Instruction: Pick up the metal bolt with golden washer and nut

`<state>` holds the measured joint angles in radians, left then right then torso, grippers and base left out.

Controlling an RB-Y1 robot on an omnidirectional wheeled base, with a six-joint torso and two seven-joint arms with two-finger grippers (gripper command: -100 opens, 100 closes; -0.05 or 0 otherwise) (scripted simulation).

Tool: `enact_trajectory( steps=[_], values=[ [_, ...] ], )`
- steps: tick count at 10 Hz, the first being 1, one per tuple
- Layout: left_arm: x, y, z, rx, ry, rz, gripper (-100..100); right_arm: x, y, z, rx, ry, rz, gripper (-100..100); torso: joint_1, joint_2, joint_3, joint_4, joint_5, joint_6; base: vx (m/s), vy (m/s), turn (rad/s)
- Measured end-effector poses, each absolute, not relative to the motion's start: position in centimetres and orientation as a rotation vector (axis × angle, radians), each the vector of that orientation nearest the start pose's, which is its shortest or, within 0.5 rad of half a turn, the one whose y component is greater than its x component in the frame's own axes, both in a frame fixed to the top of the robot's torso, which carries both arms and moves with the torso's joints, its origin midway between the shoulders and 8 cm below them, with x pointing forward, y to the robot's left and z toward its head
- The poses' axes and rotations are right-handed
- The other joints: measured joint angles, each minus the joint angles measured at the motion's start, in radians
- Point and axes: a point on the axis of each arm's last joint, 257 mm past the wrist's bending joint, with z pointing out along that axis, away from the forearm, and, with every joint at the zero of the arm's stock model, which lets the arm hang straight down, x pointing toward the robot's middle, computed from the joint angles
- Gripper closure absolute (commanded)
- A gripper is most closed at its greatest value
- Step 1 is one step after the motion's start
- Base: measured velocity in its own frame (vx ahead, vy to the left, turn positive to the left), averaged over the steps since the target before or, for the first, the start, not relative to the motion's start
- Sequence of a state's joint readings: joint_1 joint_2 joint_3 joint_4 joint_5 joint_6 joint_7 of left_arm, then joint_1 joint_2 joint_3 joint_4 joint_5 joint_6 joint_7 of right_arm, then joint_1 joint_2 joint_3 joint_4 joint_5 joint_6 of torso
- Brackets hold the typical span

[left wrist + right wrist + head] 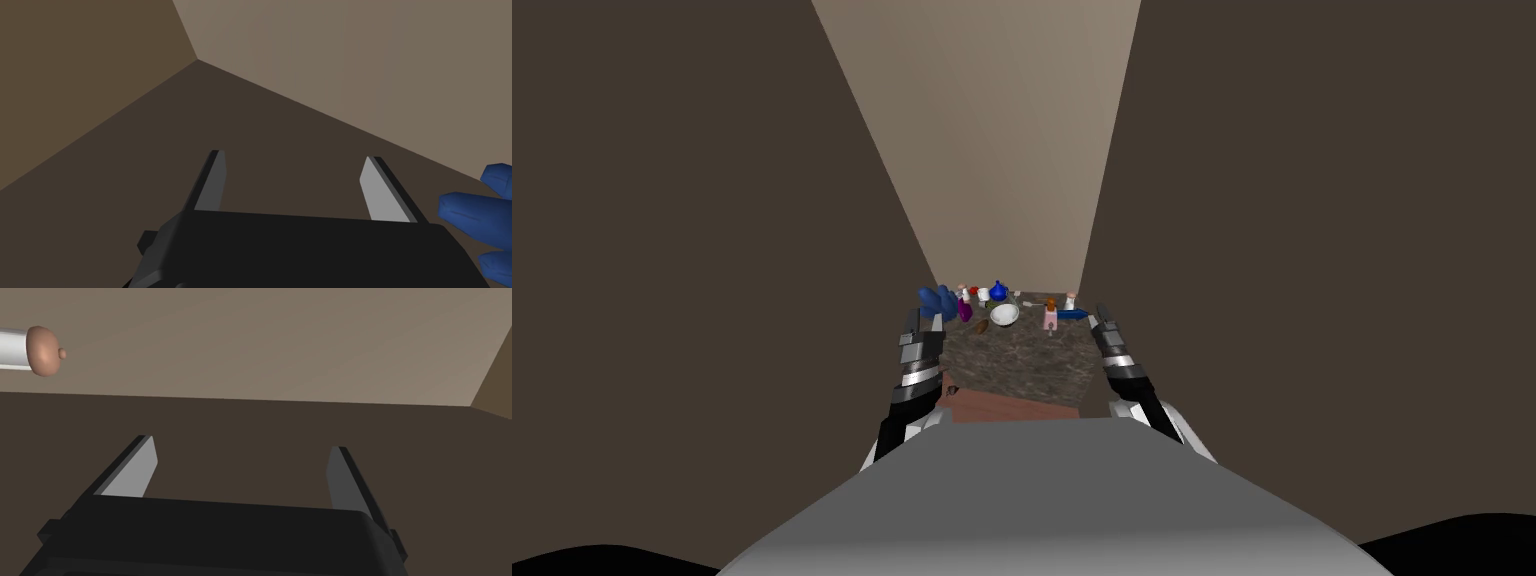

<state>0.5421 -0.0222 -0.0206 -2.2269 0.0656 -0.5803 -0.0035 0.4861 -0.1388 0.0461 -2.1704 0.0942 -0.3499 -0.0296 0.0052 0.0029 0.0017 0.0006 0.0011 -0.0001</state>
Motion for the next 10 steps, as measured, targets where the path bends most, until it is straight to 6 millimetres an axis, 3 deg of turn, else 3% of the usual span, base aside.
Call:
enact_trajectory(
  steps=[3,6,10],
  values=[
    [33.6,28.8,0.3,-0.726,0.555,-1.337,0,39.2,-24.7,-10.0,0.625,1.114,1.138,-100,0.001,0.001,0.001,0.000,0.000,0.000,-0.052,0.088,0.008],
    [33.6,28.8,0.2,-0.726,0.555,-1.337,0,39.2,-24.1,-12.8,0.544,1.241,1.054,-100,0.001,-0.001,-0.001,0.000,0.000,0.000,-0.021,0.079,0.021],
    [33.6,28.8,0.2,-0.726,0.555,-1.337,0,38.9,-25.1,-17.6,0.432,1.403,0.929,-100,0.000,-0.001,0.000,0.000,0.000,0.000,-0.028,0.084,0.033]
  ],
)
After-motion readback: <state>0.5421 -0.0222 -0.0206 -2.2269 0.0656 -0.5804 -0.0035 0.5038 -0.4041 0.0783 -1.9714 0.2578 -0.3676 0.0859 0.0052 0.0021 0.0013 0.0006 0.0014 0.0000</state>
